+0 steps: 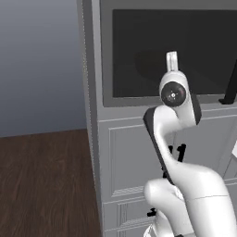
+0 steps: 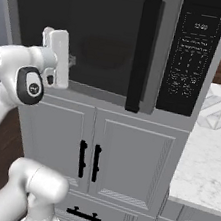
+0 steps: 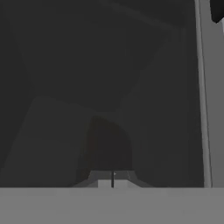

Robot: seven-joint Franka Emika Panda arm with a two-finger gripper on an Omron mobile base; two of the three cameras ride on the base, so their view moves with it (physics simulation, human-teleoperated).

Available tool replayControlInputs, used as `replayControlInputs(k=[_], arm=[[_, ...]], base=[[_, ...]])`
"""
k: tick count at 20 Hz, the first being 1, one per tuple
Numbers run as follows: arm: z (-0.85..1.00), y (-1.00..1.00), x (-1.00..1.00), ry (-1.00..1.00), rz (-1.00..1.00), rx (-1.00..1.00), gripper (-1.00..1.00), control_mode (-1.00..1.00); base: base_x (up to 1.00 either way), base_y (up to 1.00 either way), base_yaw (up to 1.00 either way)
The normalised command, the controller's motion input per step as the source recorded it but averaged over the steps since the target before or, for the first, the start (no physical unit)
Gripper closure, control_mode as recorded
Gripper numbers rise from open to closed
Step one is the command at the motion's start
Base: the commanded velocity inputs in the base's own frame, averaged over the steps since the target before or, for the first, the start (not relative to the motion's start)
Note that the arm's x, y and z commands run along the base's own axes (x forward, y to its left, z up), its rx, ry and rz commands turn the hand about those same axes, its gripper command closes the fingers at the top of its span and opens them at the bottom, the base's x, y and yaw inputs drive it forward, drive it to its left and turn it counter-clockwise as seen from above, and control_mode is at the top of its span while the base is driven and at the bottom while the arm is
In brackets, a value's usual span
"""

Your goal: Open the microwave, place the bowl with waffle inside the microwave, then close the microwave door and turn it on.

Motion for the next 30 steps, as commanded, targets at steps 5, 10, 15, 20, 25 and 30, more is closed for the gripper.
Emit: replayControlInputs(k=[5,10,15,20,25,30], arm=[[0.00,-0.16,0.68,0.13,0.04,0.00,1.00,-1.00],[-0.03,-0.16,0.66,0.03,0.06,0.03,1.00,-1.00],[-0.28,-0.37,0.61,-0.02,0.09,0.08,1.00,-1.00],[-0.56,-0.50,0.99,-0.03,0.18,0.14,1.00,-1.00],[-0.29,-0.55,1.00,0.00,0.17,0.15,1.00,-1.00],[-0.16,-0.44,0.50,0.00,0.15,0.09,1.00,-1.00]], base=[[0.00,0.00,0.00],[0.00,0.00,0.00],[0.00,0.00,0.00],[0.00,0.00,0.00],[0.00,0.00,0.00],[0.00,0.00,0.00]])
